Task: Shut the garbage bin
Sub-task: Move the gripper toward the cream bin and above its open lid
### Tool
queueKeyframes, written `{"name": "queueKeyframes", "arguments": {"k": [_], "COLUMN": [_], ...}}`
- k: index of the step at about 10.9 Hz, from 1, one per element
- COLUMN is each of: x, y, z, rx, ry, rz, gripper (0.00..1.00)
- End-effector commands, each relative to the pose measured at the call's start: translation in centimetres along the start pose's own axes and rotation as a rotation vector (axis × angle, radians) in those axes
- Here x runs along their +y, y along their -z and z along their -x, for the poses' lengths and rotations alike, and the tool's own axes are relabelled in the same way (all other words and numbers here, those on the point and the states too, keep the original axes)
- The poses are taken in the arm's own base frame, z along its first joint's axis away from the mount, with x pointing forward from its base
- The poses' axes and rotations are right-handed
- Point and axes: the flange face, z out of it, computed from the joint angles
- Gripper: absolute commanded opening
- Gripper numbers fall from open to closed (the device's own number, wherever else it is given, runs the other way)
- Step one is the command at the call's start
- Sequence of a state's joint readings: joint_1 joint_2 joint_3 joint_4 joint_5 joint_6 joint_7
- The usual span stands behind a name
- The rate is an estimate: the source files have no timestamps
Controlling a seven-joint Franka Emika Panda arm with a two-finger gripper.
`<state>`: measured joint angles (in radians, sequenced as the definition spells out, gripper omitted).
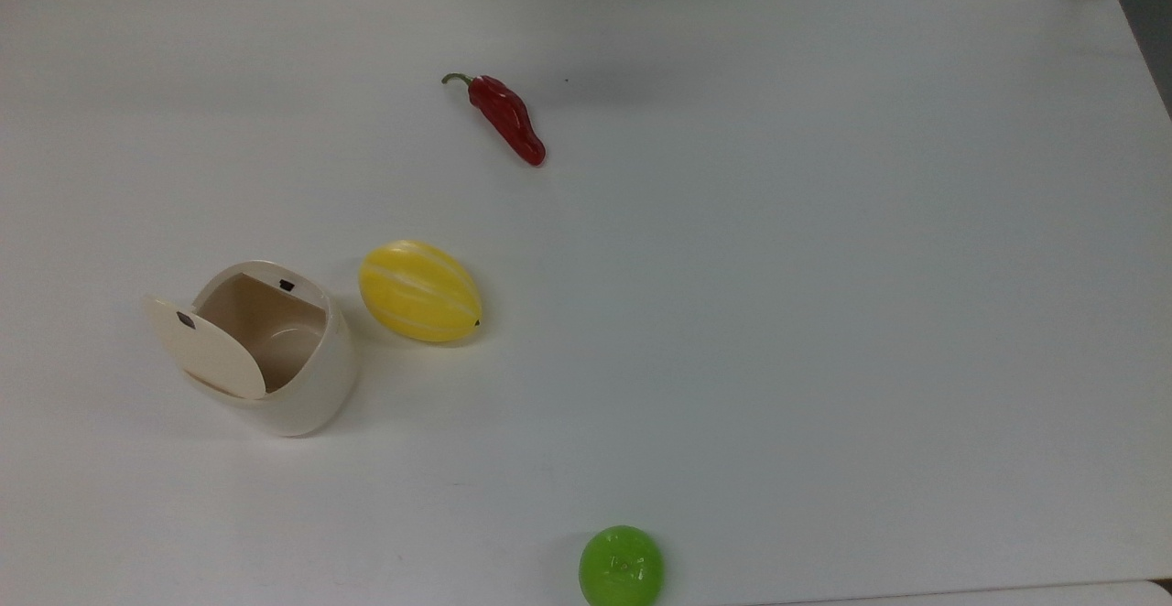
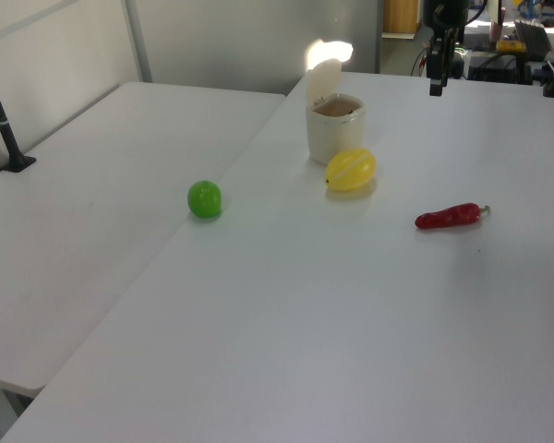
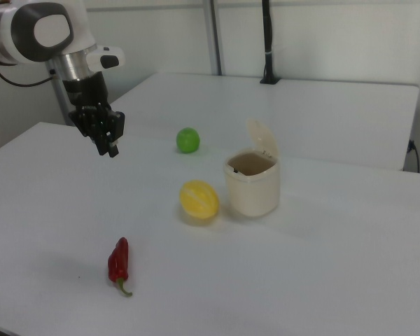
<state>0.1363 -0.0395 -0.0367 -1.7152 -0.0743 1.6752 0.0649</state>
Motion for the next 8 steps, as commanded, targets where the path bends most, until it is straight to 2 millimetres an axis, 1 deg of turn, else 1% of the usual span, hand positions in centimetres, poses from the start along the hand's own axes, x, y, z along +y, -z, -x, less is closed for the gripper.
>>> {"name": "queueKeyframes", "arguments": {"k": [1, 3, 4, 5, 6, 8], "x": [-0.2, 0.1, 0.2, 0.6, 1.6, 4.0], "y": [0.1, 0.1, 0.2, 0.3, 0.7, 0.2], "z": [0.2, 0.0, -0.4, -1.2, -2.0, -3.6], "rx": [-0.004, 0.006, 0.012, 0.014, 0.027, 0.032], "ry": [0.018, 0.018, 0.013, -0.004, -0.030, -0.076], "rz": [-0.022, -0.012, -0.012, -0.009, -0.010, -0.014], "gripper": [0.00, 0.00, 0.00, 0.00, 0.00, 0.00]}}
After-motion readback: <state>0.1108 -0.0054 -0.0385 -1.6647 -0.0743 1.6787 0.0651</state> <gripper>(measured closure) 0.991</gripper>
